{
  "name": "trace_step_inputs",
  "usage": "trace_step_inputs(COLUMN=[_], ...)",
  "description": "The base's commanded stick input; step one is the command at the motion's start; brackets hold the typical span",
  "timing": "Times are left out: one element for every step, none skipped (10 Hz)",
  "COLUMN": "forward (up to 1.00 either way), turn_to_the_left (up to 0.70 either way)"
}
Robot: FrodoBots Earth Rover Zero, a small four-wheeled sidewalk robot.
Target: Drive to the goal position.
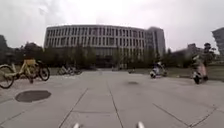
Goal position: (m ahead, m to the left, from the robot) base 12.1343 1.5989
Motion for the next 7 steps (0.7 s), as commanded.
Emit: trace_step_inputs(forward=[0.85, 0.85, 0.85, 0.85, 0.85, 0.85, 0.85], turn_to_the_left=[0.0, 0.1, 0.22, 0.3, 0.17, 0.02, 0.0])
